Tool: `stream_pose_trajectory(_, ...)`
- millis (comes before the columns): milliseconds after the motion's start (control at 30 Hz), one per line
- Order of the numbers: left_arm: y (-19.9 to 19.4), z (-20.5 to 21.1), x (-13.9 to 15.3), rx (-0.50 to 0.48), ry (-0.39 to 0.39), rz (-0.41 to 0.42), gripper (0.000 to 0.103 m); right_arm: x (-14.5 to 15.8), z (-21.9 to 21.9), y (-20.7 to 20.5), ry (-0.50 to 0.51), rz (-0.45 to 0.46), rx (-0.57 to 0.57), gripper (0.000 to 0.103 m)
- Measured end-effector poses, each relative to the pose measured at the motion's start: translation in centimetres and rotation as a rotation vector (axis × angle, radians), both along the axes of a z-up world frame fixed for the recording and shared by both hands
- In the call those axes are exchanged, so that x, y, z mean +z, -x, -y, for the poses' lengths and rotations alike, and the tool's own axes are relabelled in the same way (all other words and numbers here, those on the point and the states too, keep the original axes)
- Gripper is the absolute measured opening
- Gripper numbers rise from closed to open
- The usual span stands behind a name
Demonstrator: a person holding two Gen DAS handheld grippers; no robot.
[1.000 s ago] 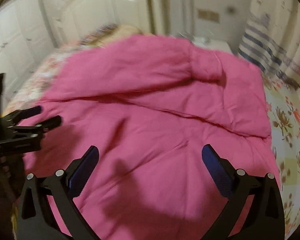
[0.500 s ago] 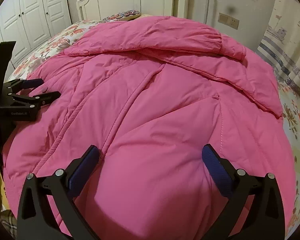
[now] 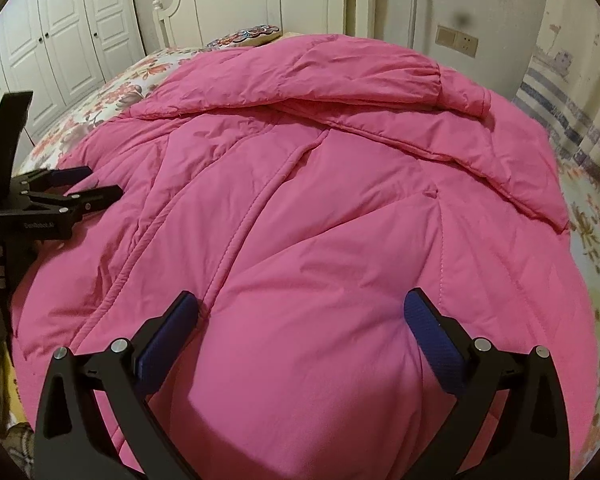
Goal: Fold large clothes
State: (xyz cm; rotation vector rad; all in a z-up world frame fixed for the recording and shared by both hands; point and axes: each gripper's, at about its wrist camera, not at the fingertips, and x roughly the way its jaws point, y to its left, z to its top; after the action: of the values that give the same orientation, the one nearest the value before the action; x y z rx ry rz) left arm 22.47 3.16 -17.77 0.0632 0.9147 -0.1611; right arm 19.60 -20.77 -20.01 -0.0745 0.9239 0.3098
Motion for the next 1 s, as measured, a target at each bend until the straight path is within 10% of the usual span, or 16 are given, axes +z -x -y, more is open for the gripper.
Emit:
stream_pose_trajectory(367, 3.8, -2.3, 4.1, -0.038, 0.156, 0.070, 0.101, 4.7, -1.5, 4.2, -0.043, 0.112, 0.021, 0.099)
stream_pose_trajectory(567, 6.5, -2.4, 1.4, -0.054, 0.004, 0.055, 0.101, 0.3, -5.5, 6.5, 0.122, -0.017, 0.106, 0.099)
stream_pose_trajectory(1000, 5.8, -2.6, 0.2, -0.021, -0.012, 0.028, 0.101, -1.0, -4.9, 6.7, 0.046, -0.022, 0.066, 0.099)
